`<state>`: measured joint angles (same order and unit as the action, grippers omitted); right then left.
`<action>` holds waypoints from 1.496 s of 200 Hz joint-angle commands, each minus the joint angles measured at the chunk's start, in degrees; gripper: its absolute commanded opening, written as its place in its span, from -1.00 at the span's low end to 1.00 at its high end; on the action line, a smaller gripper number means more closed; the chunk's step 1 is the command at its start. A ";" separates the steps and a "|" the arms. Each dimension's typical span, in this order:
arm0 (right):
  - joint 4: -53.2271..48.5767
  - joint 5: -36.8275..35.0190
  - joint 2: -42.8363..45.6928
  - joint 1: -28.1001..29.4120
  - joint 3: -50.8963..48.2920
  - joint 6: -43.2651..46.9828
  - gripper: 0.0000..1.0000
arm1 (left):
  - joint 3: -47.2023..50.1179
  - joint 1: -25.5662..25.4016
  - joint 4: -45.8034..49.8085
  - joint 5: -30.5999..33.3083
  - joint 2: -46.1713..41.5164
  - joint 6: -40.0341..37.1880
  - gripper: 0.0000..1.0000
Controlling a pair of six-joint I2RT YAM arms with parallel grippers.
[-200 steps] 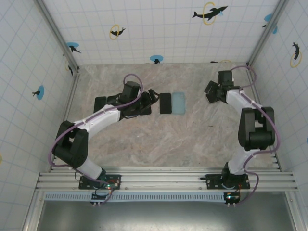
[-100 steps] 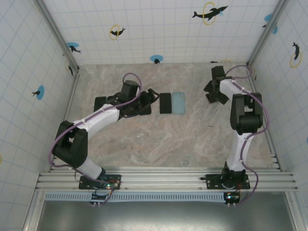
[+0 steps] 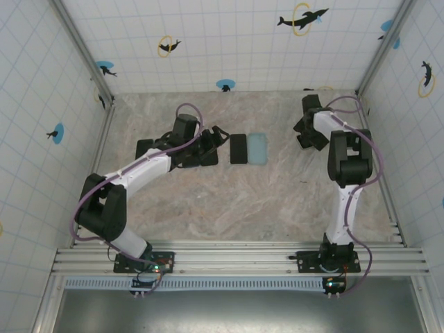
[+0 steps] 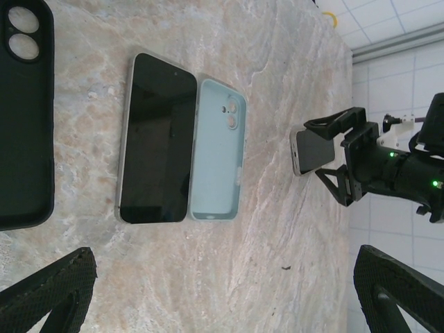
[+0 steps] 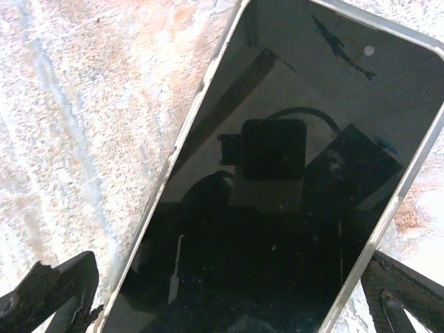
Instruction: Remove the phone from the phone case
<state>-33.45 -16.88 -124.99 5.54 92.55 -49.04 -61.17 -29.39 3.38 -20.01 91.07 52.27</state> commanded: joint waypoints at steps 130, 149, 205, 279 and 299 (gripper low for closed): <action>-14.46 -1.21 -11.88 0.56 9.99 -9.64 0.96 | -1.13 1.09 -1.54 -4.13 2.86 -1.34 0.95; -13.57 -1.11 -11.31 0.85 9.09 -10.10 0.84 | -1.40 1.09 -1.62 -4.47 3.06 -1.29 0.95; -12.46 -1.09 -9.22 0.96 8.92 -8.80 0.31 | -1.68 1.12 -1.53 -4.80 3.15 -1.23 0.95; -1.46 5.46 6.51 1.92 -1.81 10.66 0.01 | -2.64 1.09 -2.36 -4.82 3.06 -0.67 0.94; -1.19 6.42 11.32 2.10 -5.44 15.83 0.00 | -3.47 1.16 -2.48 -5.44 3.75 -0.68 0.93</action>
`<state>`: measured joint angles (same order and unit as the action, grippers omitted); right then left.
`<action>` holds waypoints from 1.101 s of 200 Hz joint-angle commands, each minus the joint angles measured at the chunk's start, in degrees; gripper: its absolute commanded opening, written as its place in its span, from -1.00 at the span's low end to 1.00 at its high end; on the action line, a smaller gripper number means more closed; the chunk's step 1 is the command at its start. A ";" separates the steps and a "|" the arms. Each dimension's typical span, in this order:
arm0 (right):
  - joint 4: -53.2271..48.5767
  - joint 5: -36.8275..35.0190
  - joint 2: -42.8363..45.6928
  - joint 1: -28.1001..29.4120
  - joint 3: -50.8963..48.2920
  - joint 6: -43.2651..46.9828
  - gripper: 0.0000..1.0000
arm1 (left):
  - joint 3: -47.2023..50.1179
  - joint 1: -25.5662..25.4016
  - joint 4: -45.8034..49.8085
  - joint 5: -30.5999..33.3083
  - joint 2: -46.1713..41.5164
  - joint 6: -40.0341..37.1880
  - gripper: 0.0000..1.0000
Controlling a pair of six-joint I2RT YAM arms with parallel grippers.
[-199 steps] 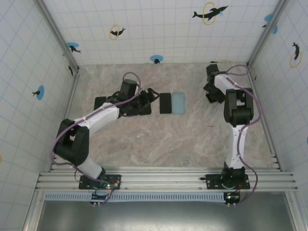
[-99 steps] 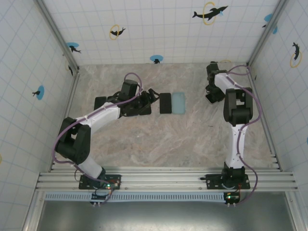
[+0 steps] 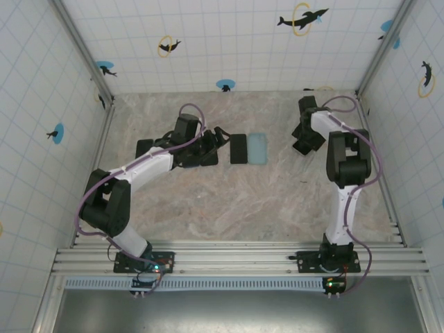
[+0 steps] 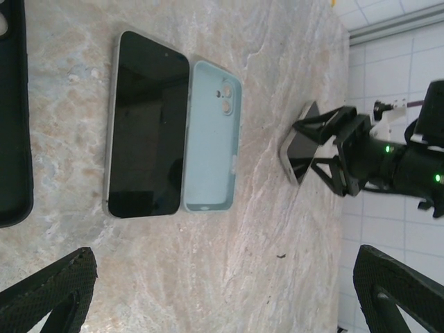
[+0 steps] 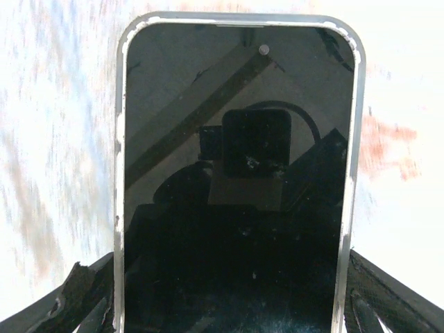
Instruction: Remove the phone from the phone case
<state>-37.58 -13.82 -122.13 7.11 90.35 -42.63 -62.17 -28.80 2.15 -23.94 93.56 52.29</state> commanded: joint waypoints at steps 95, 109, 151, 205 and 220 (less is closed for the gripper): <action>19.70 11.39 37.03 8.35 -26.90 27.51 0.00 | -13.80 -3.15 -5.18 -5.21 9.86 0.64 0.79; 21.00 10.48 40.33 10.41 -28.93 28.77 0.03 | -16.98 -4.40 -4.74 -5.79 12.26 -0.35 0.77; 23.12 14.26 46.62 15.04 -33.26 28.12 0.04 | -26.54 -8.13 -2.40 -6.15 17.97 -2.85 0.62; 23.19 17.91 49.24 17.45 -34.06 26.31 0.03 | -30.01 -10.37 0.08 -6.64 20.06 -4.36 0.39; 23.48 18.16 49.78 18.02 -34.30 26.00 0.03 | -31.04 -10.89 0.99 -6.98 20.52 -4.96 0.24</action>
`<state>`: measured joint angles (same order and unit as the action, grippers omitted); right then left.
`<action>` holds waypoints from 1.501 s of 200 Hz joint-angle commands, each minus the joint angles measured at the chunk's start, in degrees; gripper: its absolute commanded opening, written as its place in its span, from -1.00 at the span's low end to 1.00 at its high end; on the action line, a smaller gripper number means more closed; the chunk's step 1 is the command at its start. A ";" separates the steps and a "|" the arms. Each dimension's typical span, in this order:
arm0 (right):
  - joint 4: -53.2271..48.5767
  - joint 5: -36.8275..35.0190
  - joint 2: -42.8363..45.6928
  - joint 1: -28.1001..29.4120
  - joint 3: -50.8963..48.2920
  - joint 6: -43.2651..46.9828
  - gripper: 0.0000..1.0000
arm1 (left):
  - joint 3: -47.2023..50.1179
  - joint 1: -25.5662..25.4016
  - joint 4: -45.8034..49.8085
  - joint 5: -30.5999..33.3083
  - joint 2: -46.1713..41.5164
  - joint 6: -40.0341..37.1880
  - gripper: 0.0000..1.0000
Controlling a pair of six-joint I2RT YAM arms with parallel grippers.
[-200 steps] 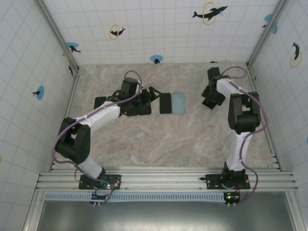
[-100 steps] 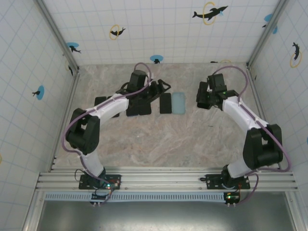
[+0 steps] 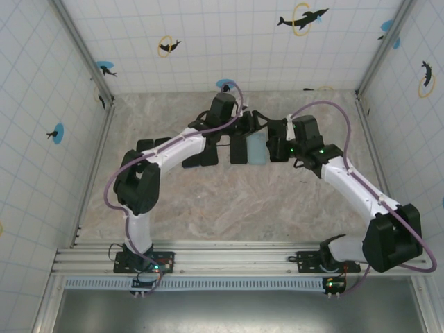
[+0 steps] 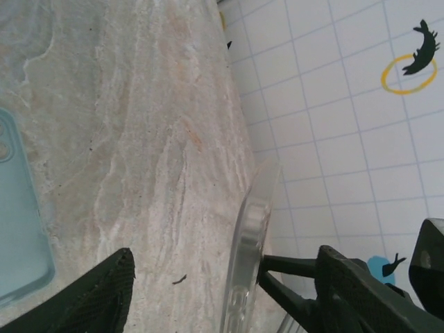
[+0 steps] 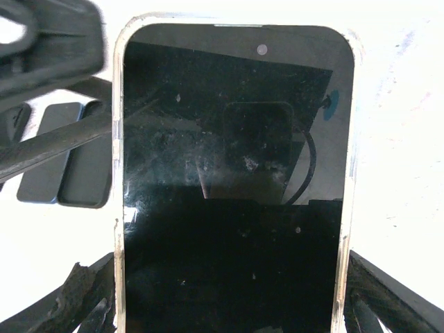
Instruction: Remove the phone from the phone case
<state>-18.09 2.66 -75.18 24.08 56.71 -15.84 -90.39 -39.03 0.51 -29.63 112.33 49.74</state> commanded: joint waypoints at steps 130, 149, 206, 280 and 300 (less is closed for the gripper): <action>4.76 3.10 1.02 2.56 0.88 -2.69 0.45 | -4.50 -1.84 4.05 -3.86 1.76 -3.27 -0.92; 6.10 3.25 2.45 2.45 -0.64 -2.99 0.67 | -4.45 -1.50 3.14 -3.44 1.43 -2.25 -0.95; 10.02 8.06 9.24 -0.18 -6.43 -6.22 0.99 | -1.15 0.71 -5.87 -2.46 -1.91 3.28 -1.00; 33.76 25.68 21.47 -7.65 -22.49 -27.43 0.63 | 4.03 2.60 -20.86 -0.55 -7.12 13.27 -1.00; 47.41 26.82 22.05 -7.89 -28.17 -38.50 0.49 | 5.52 2.57 -25.61 -0.37 -8.37 17.39 -1.00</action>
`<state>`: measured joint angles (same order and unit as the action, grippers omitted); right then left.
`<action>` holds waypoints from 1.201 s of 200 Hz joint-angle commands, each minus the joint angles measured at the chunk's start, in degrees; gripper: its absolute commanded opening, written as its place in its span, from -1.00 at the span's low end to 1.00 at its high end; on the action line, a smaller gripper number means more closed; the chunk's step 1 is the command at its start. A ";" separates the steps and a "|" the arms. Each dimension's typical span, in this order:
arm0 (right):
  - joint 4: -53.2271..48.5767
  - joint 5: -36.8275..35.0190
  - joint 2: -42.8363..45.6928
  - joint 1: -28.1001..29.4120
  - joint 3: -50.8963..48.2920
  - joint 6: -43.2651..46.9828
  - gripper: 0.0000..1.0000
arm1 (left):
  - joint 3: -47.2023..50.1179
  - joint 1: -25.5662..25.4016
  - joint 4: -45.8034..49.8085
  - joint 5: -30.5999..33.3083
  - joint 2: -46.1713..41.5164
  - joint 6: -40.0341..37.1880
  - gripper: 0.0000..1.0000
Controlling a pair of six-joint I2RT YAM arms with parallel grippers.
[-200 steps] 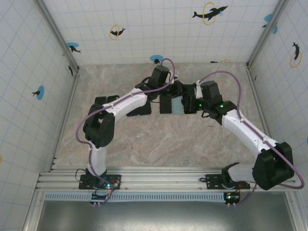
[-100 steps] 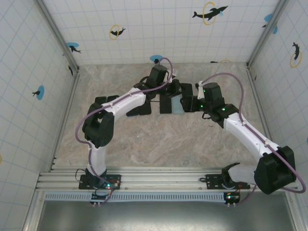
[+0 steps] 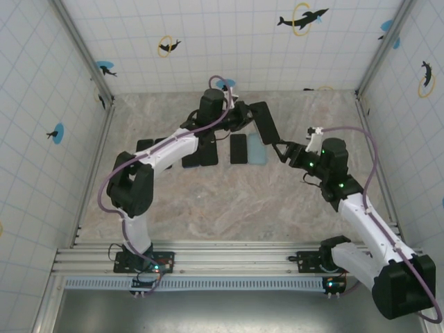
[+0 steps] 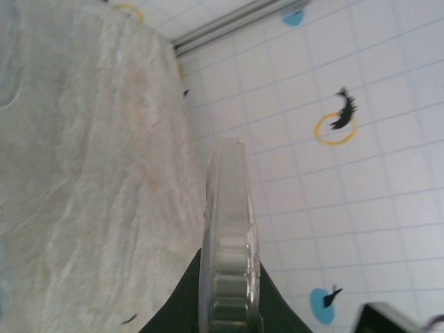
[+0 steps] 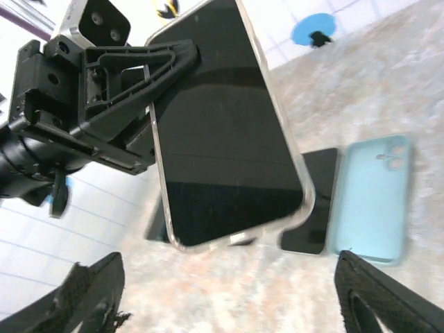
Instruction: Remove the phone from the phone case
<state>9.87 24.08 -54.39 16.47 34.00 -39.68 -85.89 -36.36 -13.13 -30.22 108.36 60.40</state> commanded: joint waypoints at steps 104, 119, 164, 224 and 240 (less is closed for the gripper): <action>45.06 2.79 -4.63 4.40 -9.12 -32.67 -0.04 | 5.11 -1.87 -20.09 2.36 -7.98 13.01 -1.00; 45.83 2.04 -5.34 4.47 -8.79 -33.53 -0.12 | 5.29 -2.05 -20.43 2.31 -8.42 13.50 -1.00; 48.93 1.24 -7.04 5.15 -9.32 -35.86 -0.34 | 5.90 -2.38 -21.42 2.10 -8.86 14.57 -1.00; 49.38 1.19 -8.10 5.26 -9.25 -35.72 -0.65 | 6.61 -2.67 -22.12 2.53 -9.30 15.34 -1.00; 48.82 1.71 -8.33 5.20 -8.74 -34.92 -0.72 | 6.87 -2.66 -22.18 2.51 -9.48 15.75 -1.00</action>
<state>56.49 26.24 -62.15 21.45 25.06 -76.18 -78.56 -38.63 -30.39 -27.75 101.89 74.91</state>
